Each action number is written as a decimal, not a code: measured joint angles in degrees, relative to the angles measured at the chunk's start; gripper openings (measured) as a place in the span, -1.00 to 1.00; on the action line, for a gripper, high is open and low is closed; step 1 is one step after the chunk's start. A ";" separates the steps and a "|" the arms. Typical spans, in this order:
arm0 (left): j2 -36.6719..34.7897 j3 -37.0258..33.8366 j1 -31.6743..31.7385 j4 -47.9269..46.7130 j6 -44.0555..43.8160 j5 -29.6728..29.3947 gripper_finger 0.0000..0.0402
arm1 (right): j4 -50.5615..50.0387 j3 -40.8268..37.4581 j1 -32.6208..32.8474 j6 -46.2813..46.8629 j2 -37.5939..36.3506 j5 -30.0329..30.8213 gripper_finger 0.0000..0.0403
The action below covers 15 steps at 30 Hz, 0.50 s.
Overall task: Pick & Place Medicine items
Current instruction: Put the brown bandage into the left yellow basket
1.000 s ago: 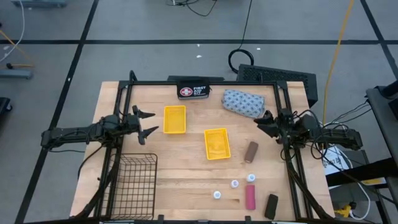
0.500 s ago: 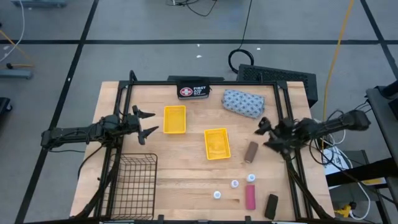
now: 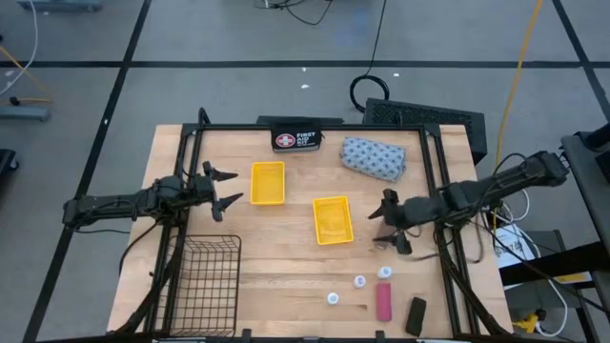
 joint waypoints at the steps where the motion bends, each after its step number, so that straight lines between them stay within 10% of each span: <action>1: 0.00 0.00 0.00 0.00 0.00 0.00 0.54 | -3.64 -0.04 -0.01 -0.66 1.08 0.02 0.50; 15: -0.01 0.00 0.00 -0.04 0.00 0.00 0.54 | -14.57 -0.88 0.35 -15.86 14.01 4.79 0.50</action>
